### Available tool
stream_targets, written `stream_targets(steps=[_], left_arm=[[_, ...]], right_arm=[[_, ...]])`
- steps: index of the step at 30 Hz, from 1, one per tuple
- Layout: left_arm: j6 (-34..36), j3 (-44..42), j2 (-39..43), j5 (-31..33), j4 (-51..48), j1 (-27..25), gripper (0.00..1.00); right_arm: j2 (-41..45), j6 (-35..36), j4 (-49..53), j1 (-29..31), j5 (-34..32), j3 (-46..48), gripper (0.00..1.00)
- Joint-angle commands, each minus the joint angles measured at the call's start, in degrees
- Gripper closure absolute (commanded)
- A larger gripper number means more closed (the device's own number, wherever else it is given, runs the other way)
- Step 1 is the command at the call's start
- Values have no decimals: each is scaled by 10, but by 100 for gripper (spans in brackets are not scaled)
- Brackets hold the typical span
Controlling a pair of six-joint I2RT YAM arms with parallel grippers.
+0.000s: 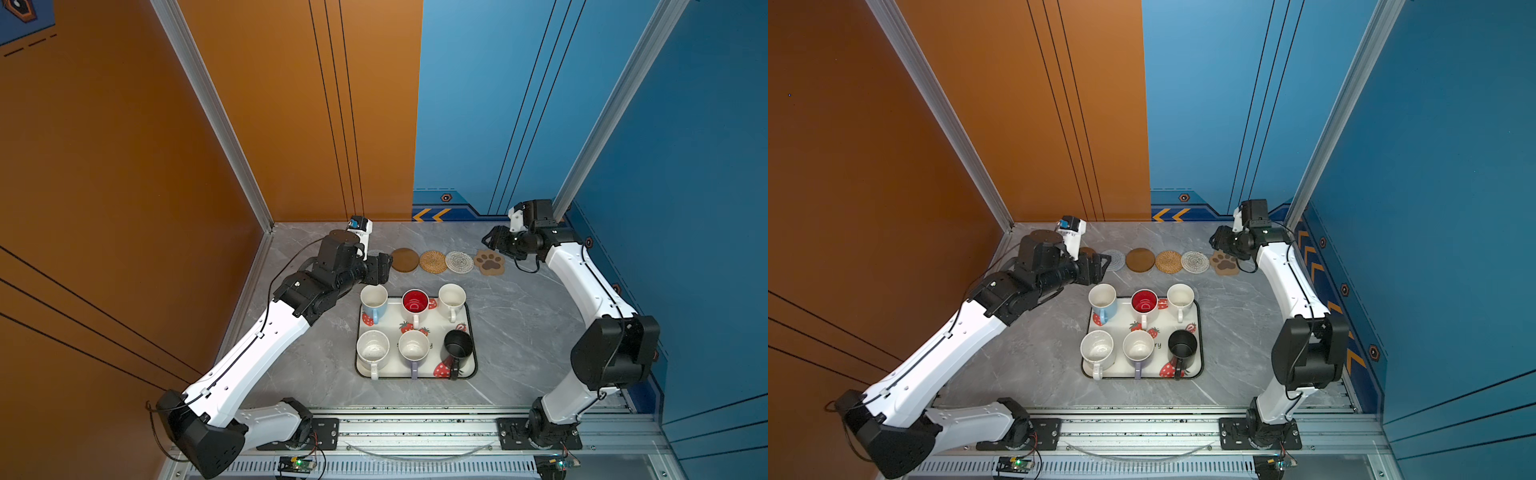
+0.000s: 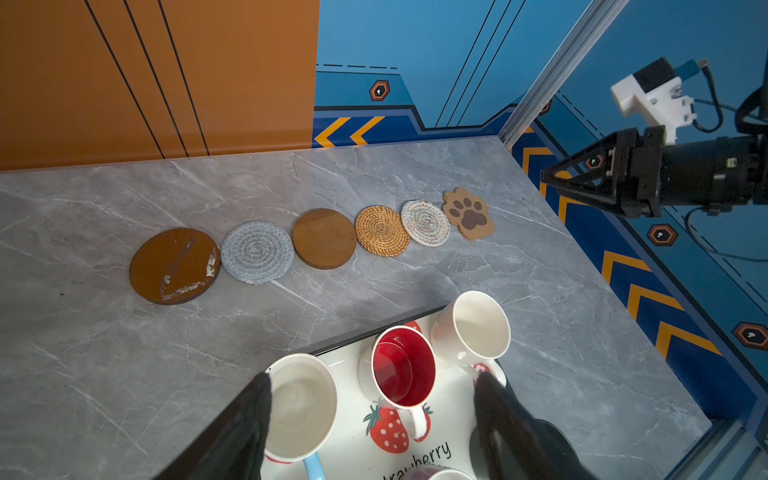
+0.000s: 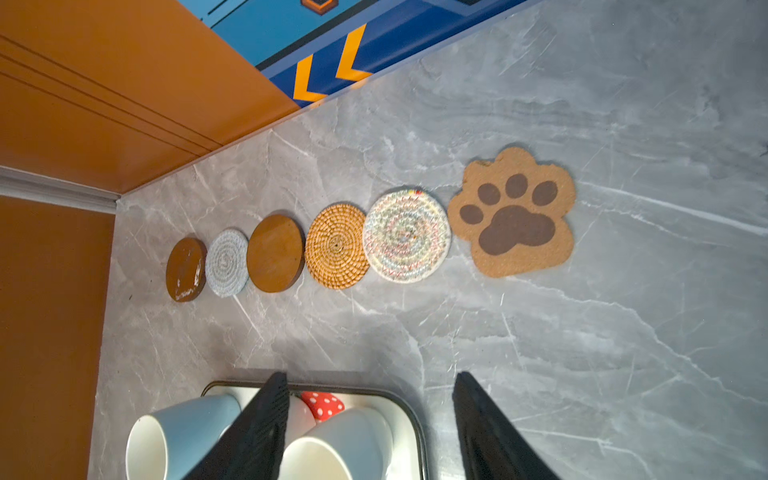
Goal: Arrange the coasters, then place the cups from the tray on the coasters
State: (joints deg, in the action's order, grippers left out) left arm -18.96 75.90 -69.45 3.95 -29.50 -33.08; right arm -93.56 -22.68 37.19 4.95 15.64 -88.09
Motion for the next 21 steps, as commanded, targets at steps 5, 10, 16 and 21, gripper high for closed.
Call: stream_targets(steps=[5,10,16,21], left_arm=[[16,0,33,62,-14,-7,21],[-20,-44,63,119,-4,-17,21],[-50,-180,142,145,44,-35,21],[-60,-257,212,155,64,-39,21]], right_arm=[[128,47,-36,107,-124,90,35],[206,65,-52,190,-224,150,35],[273,80,-75,277,-304,214,38],[274,72,-47,319,-282,227,25]])
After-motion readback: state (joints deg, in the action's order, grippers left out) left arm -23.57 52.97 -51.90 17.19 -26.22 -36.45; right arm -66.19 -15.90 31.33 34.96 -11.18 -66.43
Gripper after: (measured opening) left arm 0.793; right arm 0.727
